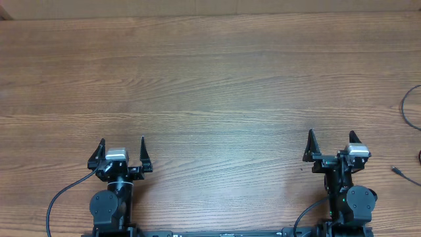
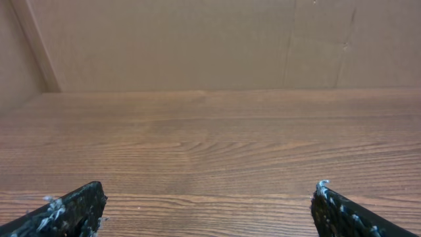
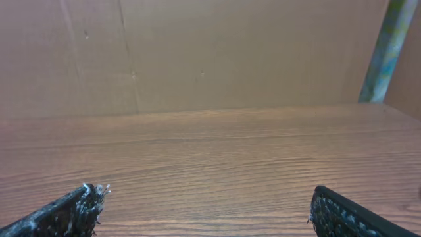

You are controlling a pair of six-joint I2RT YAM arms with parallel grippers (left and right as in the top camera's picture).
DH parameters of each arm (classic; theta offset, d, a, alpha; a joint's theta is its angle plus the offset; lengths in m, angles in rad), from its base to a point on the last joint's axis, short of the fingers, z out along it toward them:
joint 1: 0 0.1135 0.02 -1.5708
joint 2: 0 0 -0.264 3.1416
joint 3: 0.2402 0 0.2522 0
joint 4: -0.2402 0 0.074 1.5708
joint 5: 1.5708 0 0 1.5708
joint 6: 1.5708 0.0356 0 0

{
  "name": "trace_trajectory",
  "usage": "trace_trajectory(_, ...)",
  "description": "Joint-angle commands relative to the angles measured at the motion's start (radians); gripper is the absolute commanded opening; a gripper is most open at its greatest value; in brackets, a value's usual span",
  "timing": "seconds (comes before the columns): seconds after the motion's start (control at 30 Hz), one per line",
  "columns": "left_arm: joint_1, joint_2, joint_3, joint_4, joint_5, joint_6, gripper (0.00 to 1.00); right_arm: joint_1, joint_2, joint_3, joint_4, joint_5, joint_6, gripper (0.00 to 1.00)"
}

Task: Untangle cables

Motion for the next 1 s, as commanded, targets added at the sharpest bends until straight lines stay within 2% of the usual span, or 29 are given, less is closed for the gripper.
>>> trace_trajectory(0.0, -0.006, -0.009, -0.002, 0.000, 0.008, 0.012, 1.00, 0.001, -0.008, -0.011, 0.008, -0.060, -0.023, 1.00)
trace_trajectory(0.97, -0.006, -0.009, -0.002, 0.000, 0.008, 0.012, 1.00, -0.005, -0.008, -0.010, 0.007, -0.024, -0.015, 1.00)
